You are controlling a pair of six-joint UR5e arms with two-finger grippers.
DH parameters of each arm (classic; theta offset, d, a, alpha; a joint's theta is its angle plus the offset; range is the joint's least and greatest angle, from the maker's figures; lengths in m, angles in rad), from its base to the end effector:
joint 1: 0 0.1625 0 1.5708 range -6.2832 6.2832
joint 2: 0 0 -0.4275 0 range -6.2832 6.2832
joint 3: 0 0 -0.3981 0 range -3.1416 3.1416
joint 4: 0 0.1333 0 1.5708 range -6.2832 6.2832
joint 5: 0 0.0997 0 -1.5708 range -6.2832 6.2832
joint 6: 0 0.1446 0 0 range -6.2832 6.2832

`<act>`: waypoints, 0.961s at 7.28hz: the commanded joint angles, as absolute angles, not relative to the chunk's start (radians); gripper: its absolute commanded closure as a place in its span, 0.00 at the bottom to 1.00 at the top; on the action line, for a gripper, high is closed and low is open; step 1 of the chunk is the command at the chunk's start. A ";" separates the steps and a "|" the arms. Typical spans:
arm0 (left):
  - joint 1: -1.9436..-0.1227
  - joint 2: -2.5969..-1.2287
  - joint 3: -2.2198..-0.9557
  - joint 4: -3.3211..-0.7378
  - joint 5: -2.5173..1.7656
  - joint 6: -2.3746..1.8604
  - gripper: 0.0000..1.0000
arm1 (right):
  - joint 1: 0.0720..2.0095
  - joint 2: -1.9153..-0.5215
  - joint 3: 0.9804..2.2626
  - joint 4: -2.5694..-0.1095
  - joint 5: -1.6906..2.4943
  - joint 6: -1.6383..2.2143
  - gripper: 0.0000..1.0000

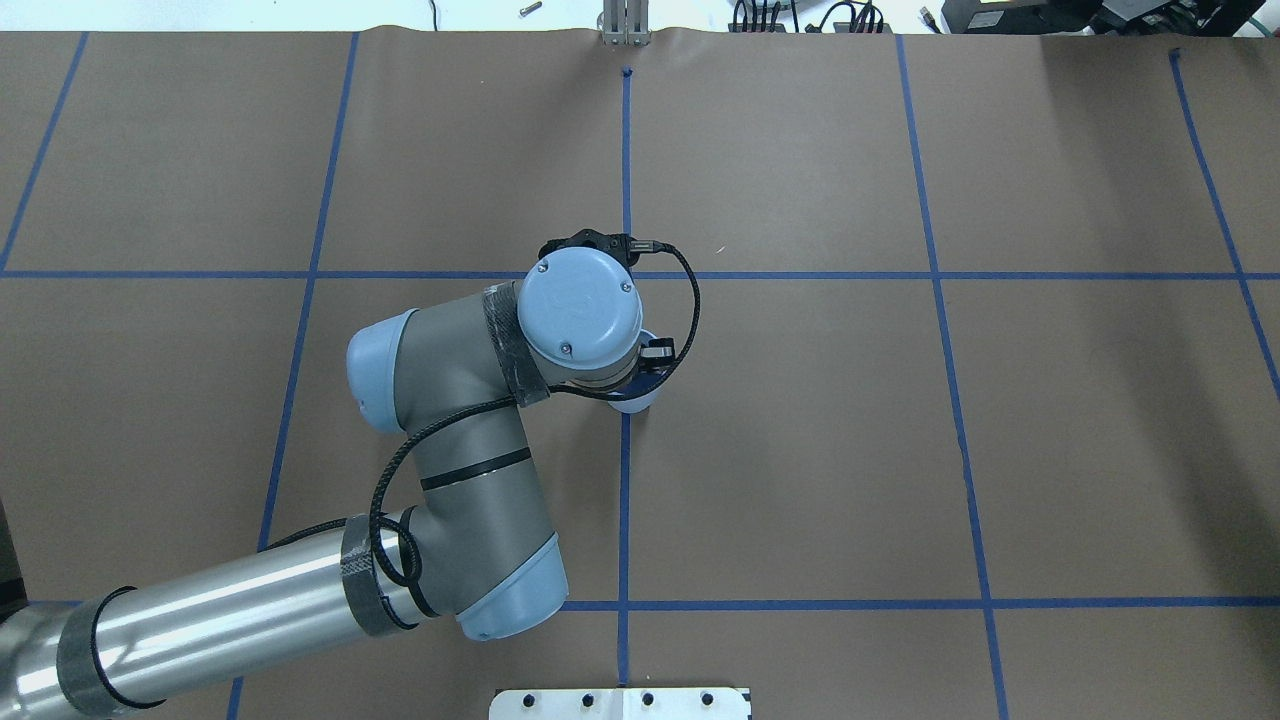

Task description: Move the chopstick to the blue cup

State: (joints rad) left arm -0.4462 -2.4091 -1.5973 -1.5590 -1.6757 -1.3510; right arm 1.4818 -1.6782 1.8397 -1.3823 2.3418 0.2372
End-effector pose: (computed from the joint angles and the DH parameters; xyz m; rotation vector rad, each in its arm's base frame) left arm 0.6256 -0.4303 0.1649 0.1857 0.8386 -0.1676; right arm -0.0099 -0.4773 0.5868 0.2039 -0.8061 0.0047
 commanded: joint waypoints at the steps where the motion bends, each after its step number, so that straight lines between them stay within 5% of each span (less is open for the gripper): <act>1: -0.477 -2.405 -1.707 -1.476 -1.680 -1.297 0.02 | 1.482 -1.678 1.841 -1.382 2.342 0.238 0.00; 4: -0.586 -2.370 -1.894 -1.303 -1.765 -1.139 0.02 | 1.482 -1.678 1.839 -1.384 2.344 0.238 0.00; 7: -0.827 -2.225 -1.950 -1.273 -1.931 -0.689 0.01 | 1.482 -1.693 1.838 -1.384 2.339 0.232 0.00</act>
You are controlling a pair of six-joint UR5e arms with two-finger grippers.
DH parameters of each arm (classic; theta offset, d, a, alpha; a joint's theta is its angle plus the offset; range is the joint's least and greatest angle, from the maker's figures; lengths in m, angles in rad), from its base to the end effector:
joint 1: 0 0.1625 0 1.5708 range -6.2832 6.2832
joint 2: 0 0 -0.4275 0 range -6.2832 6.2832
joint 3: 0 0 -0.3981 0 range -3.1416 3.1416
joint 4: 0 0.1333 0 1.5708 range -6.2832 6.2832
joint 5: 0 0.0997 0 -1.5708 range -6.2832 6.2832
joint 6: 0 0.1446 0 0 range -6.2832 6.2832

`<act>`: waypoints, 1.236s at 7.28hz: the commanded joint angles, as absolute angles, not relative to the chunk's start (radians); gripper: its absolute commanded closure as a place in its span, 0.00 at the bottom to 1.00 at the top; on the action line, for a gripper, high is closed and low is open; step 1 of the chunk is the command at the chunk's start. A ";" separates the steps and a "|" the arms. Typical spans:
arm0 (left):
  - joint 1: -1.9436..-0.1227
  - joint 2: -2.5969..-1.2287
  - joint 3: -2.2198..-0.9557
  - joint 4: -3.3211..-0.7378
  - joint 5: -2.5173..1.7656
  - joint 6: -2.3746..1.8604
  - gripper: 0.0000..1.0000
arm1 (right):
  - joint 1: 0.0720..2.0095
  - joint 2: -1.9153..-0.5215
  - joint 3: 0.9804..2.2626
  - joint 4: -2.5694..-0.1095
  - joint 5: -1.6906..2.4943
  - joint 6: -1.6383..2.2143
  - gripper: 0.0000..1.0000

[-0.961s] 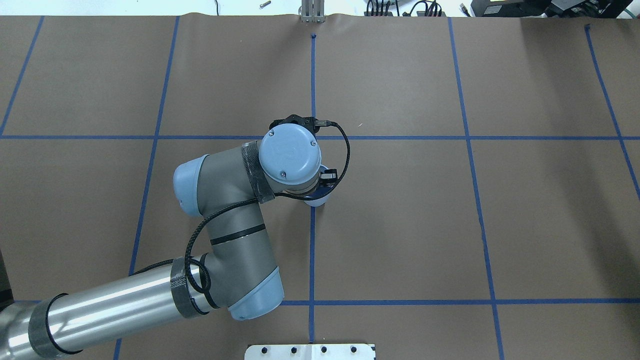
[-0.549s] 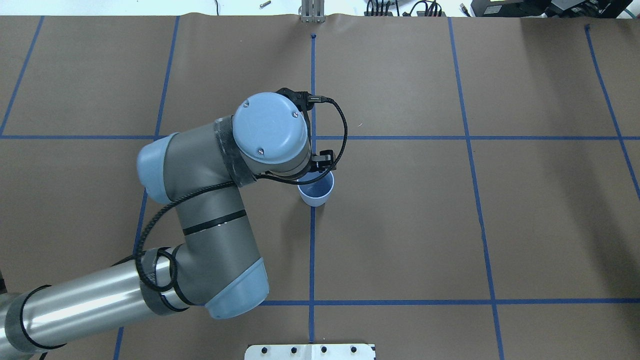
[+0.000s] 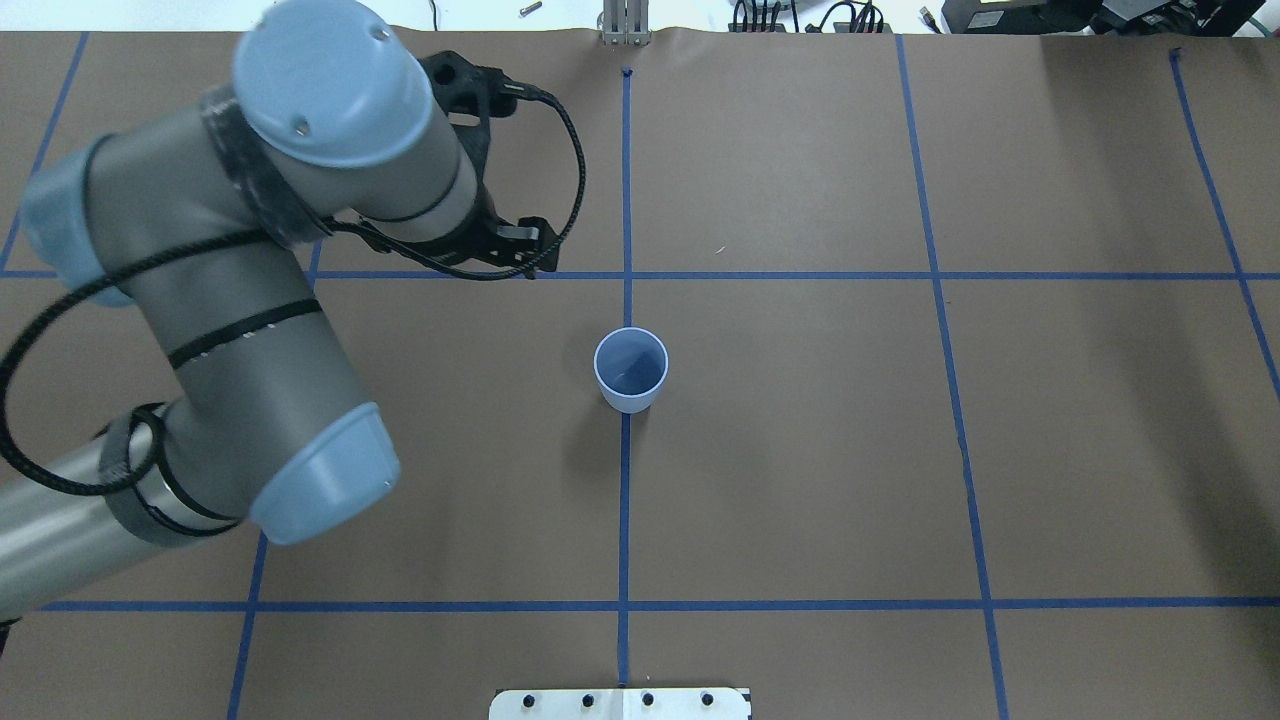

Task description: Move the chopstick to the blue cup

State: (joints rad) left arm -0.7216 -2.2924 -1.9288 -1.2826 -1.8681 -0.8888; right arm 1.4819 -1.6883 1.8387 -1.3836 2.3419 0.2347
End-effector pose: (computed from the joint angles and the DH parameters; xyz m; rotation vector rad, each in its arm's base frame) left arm 0.4194 -0.4901 0.1587 0.2919 0.7814 0.0804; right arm -0.0095 -0.4729 0.5922 0.1933 -0.8047 0.0072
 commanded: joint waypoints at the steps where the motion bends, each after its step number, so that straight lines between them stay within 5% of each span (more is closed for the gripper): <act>1: -0.942 -2.162 -1.945 -1.272 -2.000 -0.438 0.00 | 1.482 -1.695 1.835 -1.384 2.335 0.229 0.00; 9: -1.443 -1.791 -1.800 -1.350 -2.319 0.027 0.00 | 1.534 -1.739 1.833 -1.394 2.322 0.135 0.00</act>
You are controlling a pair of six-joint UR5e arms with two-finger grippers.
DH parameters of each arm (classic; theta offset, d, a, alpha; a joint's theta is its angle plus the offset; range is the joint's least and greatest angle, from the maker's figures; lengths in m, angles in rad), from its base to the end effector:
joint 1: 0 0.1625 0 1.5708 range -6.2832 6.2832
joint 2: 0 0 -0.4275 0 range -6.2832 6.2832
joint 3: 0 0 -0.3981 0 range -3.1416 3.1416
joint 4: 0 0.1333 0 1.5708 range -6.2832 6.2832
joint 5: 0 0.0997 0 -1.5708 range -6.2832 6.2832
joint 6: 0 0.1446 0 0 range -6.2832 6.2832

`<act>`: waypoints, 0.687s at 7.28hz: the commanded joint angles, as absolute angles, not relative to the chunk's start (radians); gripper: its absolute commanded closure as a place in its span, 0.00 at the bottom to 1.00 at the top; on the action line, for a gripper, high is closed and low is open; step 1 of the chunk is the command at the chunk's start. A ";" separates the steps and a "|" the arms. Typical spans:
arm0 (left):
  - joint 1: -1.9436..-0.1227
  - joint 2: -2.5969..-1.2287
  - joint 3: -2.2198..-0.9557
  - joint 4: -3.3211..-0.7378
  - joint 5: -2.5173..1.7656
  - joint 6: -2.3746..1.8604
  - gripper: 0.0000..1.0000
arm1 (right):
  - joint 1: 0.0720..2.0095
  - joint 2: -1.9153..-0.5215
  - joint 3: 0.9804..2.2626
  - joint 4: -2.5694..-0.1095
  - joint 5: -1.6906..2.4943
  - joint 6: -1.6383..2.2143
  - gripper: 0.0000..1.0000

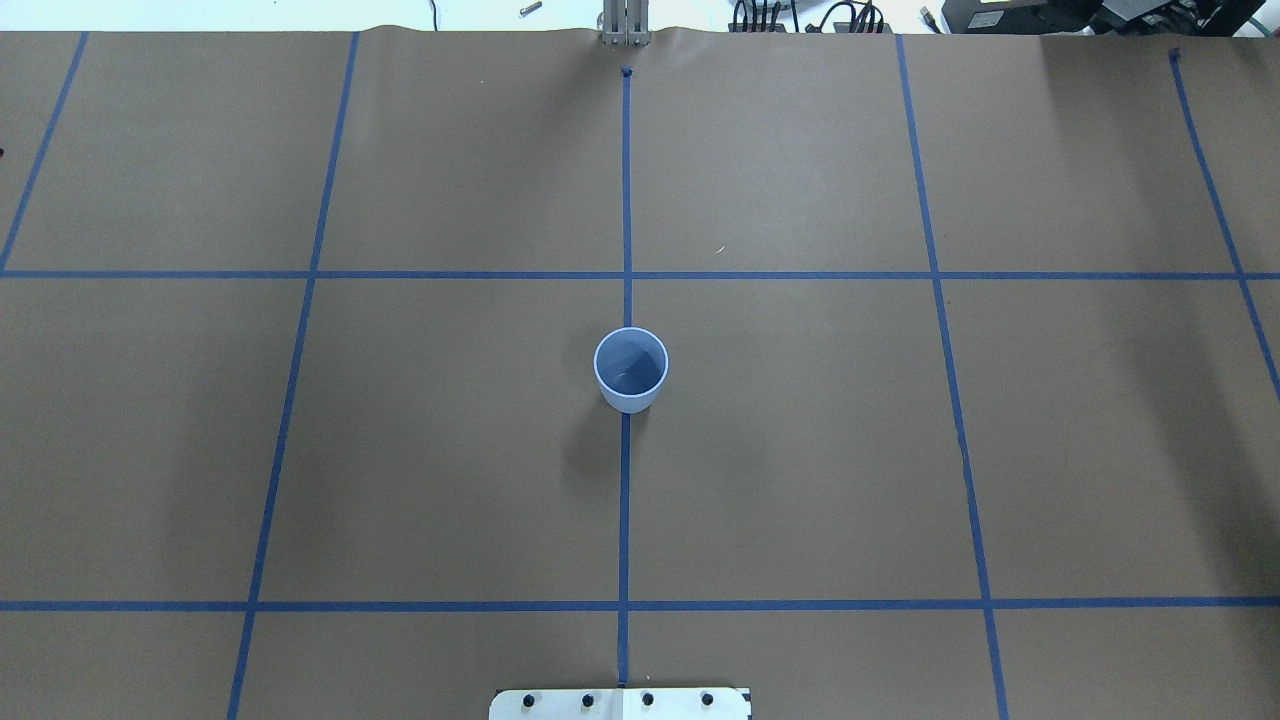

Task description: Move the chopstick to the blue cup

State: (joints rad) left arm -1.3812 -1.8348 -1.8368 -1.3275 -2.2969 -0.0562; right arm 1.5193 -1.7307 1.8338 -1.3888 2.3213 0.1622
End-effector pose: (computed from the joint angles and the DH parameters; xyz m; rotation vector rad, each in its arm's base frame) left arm 0.0729 -0.5779 0.4495 0.1839 0.7506 0.2308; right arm 0.0113 -0.4545 0.6170 0.1904 -0.7696 -0.0021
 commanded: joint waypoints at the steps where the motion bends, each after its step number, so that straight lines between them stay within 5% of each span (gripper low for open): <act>1: -1.484 -1.781 -1.717 -1.351 -2.316 0.176 0.00 | 1.552 -1.749 1.833 -1.397 2.322 0.086 0.00; 5: -1.594 -1.669 -1.597 -1.382 -2.324 0.411 0.00 | 1.651 -1.720 1.757 -1.485 2.312 -0.294 0.00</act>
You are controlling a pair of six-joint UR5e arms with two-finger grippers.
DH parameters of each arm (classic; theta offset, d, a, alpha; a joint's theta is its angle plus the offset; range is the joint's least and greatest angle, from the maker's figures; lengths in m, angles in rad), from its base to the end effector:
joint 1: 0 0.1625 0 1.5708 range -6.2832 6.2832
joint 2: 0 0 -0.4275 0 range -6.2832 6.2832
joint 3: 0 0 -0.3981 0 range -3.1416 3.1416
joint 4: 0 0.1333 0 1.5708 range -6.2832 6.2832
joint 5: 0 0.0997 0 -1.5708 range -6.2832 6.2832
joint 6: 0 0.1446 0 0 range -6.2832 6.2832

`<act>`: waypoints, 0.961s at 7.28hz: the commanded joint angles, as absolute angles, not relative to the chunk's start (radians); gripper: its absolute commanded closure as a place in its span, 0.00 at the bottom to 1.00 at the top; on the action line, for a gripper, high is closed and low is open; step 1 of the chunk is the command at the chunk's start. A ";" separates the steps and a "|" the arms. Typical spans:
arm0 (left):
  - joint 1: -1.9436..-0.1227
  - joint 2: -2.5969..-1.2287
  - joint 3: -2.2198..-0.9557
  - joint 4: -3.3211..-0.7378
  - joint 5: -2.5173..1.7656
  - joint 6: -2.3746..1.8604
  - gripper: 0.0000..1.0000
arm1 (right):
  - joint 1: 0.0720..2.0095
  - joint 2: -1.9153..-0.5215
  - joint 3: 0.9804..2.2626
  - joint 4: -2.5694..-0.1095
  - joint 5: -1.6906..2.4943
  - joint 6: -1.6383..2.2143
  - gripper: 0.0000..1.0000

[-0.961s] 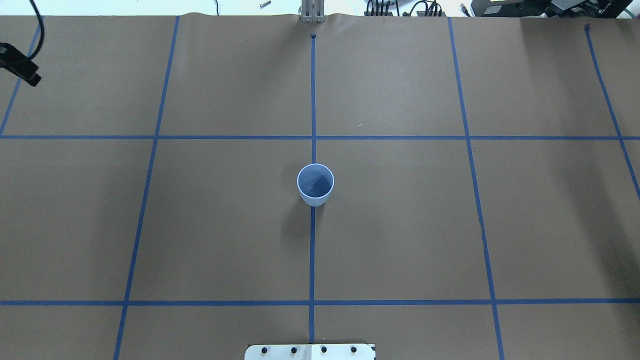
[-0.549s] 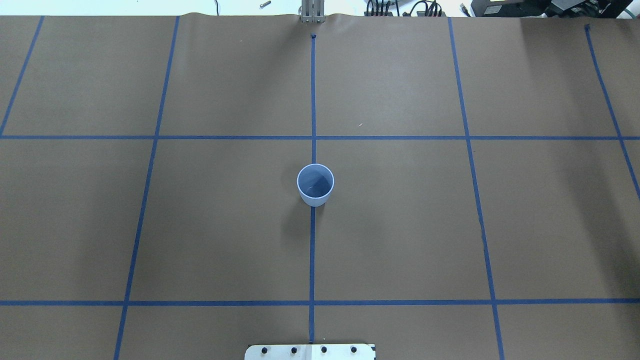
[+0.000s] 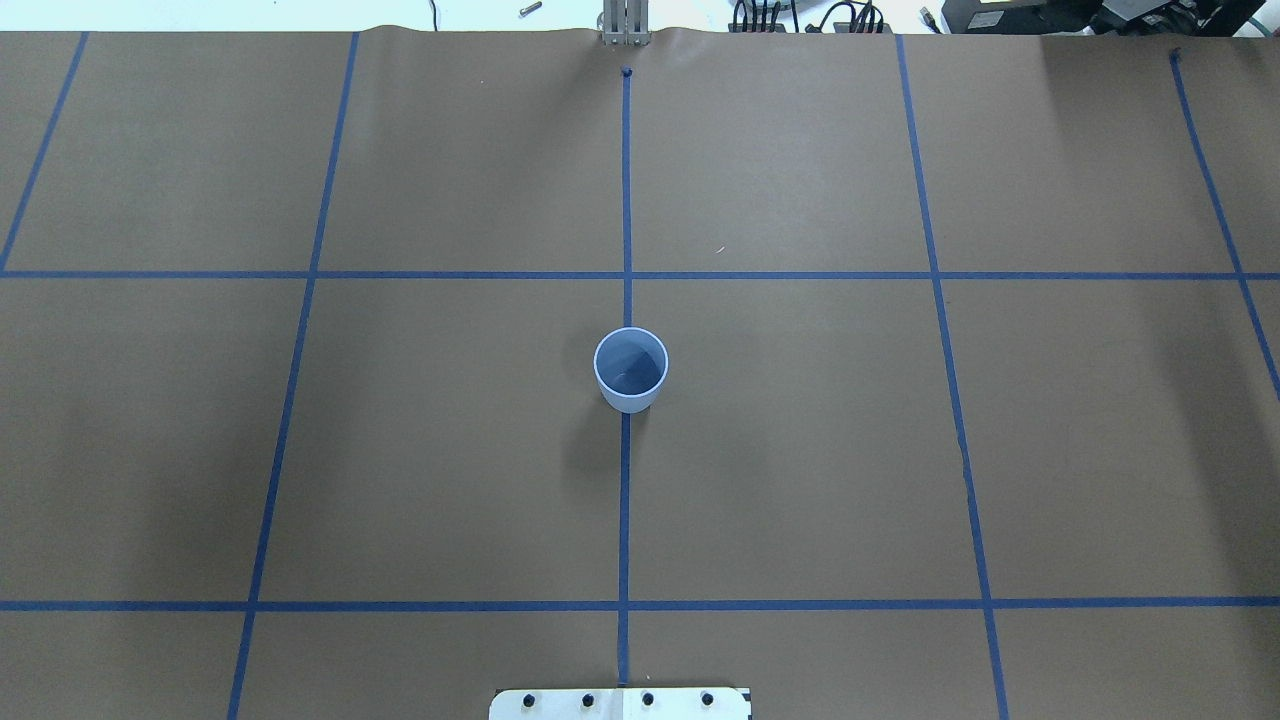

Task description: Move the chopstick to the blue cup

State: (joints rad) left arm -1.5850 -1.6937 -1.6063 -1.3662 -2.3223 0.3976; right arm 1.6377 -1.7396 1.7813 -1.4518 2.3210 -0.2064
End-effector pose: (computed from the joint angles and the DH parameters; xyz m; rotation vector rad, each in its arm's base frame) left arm -0.0422 -0.5397 0.6341 0.1111 0.7485 0.3477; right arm 0.0641 -0.4380 0.6558 0.2540 -0.7218 -0.1929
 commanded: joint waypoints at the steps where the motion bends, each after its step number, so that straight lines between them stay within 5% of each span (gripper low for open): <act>1: -1.594 -1.669 -1.595 -1.384 -2.324 0.410 0.00 | 1.663 -1.638 1.684 -1.515 2.303 -0.355 0.00; 4: -1.594 -1.669 -1.598 -1.384 -2.324 0.410 0.00 | 1.712 -1.438 1.392 -1.502 2.295 -0.648 0.00; 7: -1.594 -1.658 -1.605 -1.385 -2.324 0.411 0.00 | 1.720 -1.428 1.330 -1.499 2.310 -0.713 0.00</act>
